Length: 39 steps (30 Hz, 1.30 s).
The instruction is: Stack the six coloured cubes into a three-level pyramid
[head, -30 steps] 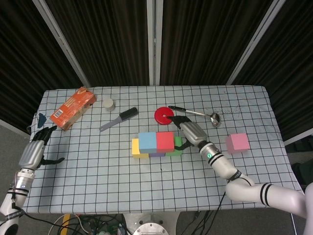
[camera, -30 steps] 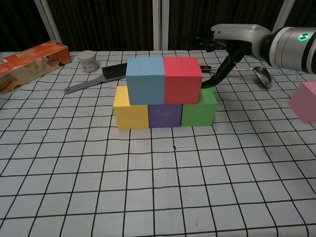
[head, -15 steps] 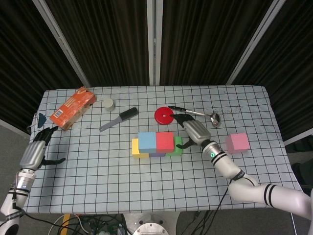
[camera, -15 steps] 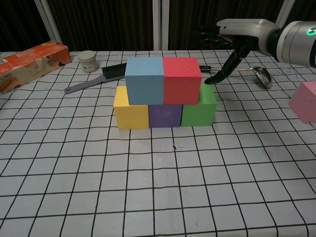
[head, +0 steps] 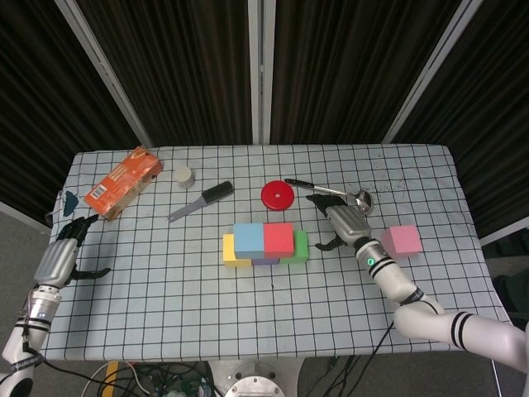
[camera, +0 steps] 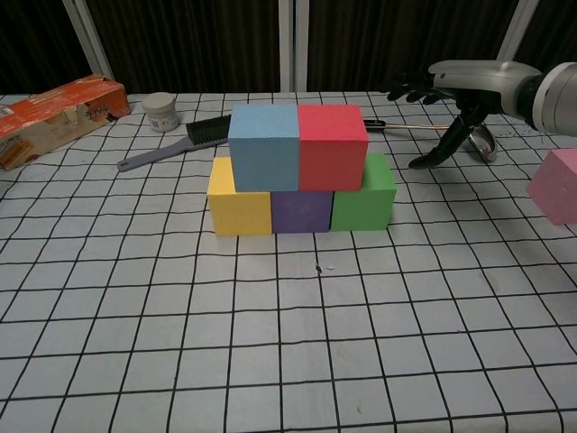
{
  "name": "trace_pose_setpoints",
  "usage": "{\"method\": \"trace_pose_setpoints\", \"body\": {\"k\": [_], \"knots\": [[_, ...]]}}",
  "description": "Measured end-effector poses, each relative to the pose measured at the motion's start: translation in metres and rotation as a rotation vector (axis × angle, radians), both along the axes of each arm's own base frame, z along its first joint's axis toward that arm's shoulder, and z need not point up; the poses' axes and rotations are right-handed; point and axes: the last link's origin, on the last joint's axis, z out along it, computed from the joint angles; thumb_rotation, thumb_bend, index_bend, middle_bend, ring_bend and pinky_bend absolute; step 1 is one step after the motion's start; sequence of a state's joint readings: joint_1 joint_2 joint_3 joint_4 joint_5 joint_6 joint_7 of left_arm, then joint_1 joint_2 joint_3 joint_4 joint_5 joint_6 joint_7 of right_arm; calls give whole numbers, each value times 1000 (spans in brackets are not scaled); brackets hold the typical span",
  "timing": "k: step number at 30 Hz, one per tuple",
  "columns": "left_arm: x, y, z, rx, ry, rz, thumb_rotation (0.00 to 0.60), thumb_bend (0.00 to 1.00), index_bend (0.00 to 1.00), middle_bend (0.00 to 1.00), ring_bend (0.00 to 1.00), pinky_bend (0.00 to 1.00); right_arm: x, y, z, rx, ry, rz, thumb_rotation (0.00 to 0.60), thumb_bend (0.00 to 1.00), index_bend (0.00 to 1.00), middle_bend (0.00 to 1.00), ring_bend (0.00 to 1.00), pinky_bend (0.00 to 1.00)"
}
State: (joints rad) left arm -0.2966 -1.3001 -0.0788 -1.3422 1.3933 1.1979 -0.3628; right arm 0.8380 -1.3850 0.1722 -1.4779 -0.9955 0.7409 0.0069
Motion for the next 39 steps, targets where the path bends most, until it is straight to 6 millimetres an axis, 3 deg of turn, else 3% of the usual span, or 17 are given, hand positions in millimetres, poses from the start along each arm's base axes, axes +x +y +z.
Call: {"method": "trace_pose_setpoints", "body": {"k": [9, 24, 39], "knots": [[-3, 1, -2, -4, 7, 7, 600, 63, 48, 88, 0, 65, -8, -7, -20, -1, 5, -12, 600, 133, 0, 31, 0, 0], [-6, 1, -3, -4, 7, 10, 600, 63, 48, 88, 0, 66, -2, -12, -40, 8, -22, 14, 600, 148, 0, 32, 0, 0], [-4, 1, -3, -6, 8, 6, 600, 63, 48, 88, 0, 66, -1, -9, -38, 15, -29, 23, 600, 148, 0, 33, 0, 0]]}}
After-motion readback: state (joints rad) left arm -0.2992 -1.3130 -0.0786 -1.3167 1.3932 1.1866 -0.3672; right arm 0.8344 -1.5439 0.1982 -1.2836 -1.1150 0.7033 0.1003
